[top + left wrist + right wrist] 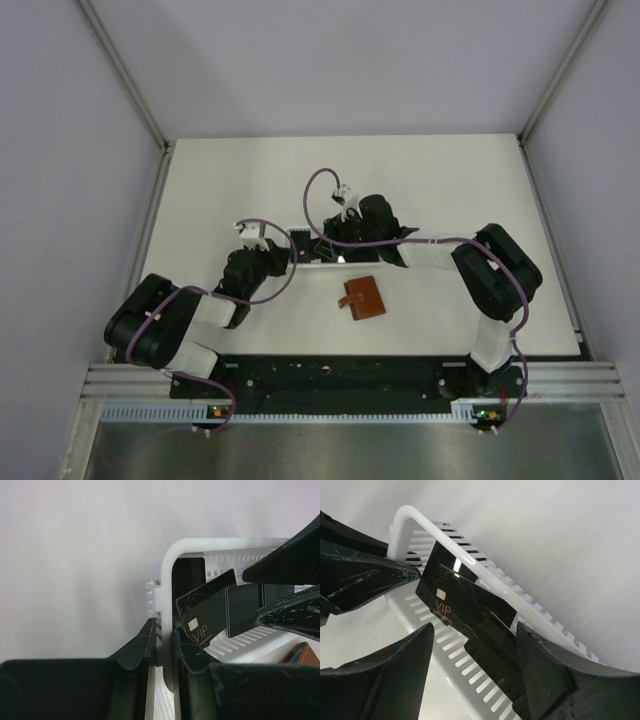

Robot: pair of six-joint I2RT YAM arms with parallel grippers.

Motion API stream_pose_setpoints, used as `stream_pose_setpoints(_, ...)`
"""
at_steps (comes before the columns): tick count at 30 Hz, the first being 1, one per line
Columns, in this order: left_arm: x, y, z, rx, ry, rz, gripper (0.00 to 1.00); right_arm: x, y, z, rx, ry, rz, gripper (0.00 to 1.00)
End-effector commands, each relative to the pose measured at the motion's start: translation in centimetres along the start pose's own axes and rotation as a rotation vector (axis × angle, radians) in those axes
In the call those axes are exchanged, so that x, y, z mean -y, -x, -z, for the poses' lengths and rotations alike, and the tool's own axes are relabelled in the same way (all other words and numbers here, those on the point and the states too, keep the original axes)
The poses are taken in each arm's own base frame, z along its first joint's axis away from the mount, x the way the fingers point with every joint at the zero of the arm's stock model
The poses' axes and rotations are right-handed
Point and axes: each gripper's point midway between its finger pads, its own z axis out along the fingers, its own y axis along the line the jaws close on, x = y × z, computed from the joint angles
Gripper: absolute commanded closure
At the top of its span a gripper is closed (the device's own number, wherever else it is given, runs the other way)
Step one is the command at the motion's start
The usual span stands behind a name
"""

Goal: Put the credit cards into the card holder
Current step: Pick up the credit card from the storage box.

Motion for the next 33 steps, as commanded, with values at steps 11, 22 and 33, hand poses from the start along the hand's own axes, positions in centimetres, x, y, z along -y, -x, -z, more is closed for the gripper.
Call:
stream_pose_setpoints(11, 4.5, 3.0, -0.2, 0.094, -0.197, 0.004, 1.0, 1.0, -1.0, -0.6, -0.112, -0.054, 0.154, 0.34)
stream_pose_setpoints(22, 4.3, 3.0, -0.3, 0.096, -0.189, 0.0, 1.0, -1.2, -2.6, -0.2, -0.205, 0.075, 0.112, 0.45)
stream_pose_setpoints(33, 4.1, 2.8, -0.4, 0.088, -0.177, 0.001, 1.0, -2.8, -2.0, 0.9, -0.219, 0.129, 0.109, 0.46)
